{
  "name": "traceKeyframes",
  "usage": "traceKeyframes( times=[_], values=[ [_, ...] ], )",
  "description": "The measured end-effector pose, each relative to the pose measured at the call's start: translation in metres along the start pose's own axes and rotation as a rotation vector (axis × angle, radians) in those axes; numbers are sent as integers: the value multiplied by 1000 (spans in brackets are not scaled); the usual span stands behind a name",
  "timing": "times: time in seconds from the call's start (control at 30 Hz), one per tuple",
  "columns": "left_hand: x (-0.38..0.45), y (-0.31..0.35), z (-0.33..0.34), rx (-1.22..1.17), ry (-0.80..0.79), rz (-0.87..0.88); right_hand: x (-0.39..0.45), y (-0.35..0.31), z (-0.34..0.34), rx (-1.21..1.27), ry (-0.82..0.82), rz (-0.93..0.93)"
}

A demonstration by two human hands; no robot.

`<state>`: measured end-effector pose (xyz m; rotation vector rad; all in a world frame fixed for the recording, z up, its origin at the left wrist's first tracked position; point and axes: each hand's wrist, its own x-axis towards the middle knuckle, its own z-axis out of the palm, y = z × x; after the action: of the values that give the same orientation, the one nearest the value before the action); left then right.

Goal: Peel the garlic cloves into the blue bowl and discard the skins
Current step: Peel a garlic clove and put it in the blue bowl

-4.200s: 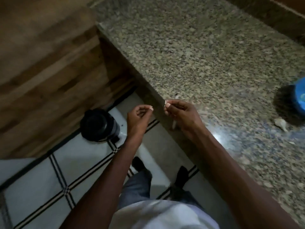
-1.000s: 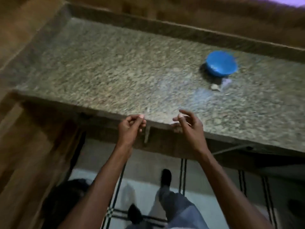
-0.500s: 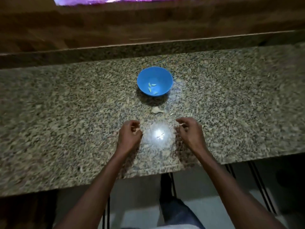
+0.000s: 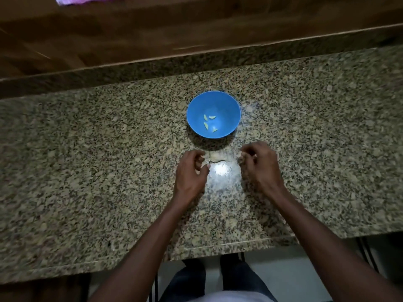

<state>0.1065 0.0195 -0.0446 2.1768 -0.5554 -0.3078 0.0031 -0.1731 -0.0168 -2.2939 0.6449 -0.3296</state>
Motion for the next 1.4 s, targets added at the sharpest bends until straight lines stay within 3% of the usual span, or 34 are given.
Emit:
traceKeyframes(
  times=[0.1, 0.2, 0.3, 0.5, 0.6, 0.67, 0.73, 0.87, 1.03, 1.4],
  values=[
    [12, 6, 7, -25, -82, 57, 30, -31, -13, 182, 46, 45],
    [24, 4, 16, 35, -165, 112, 65, -51, -11, 181, -12, -13],
    [28, -2, 21, 109, -153, 135, 81, -59, -4, 133, -64, -12],
    [10, 16, 4, -101, -98, 95, 45, -44, -8, 325, -24, 138],
    [-7, 28, -2, -145, -42, 106, 15, -28, -5, 512, -268, 399],
    [-18, 30, -3, -151, -3, 131, 3, -24, -2, 757, -505, 618],
    [-26, 31, -2, -150, 31, 135, -4, -23, -1, 999, -630, 736],
    [-36, 35, 1, -213, 86, 40, -12, -16, 4, 1121, -596, 726],
    [-50, 42, 1, -475, 159, -252, -20, -14, 9, 1132, -562, 665],
    [-62, 45, 0, -428, 232, -331, -34, -21, 16, 1046, -494, 528]
  ],
)
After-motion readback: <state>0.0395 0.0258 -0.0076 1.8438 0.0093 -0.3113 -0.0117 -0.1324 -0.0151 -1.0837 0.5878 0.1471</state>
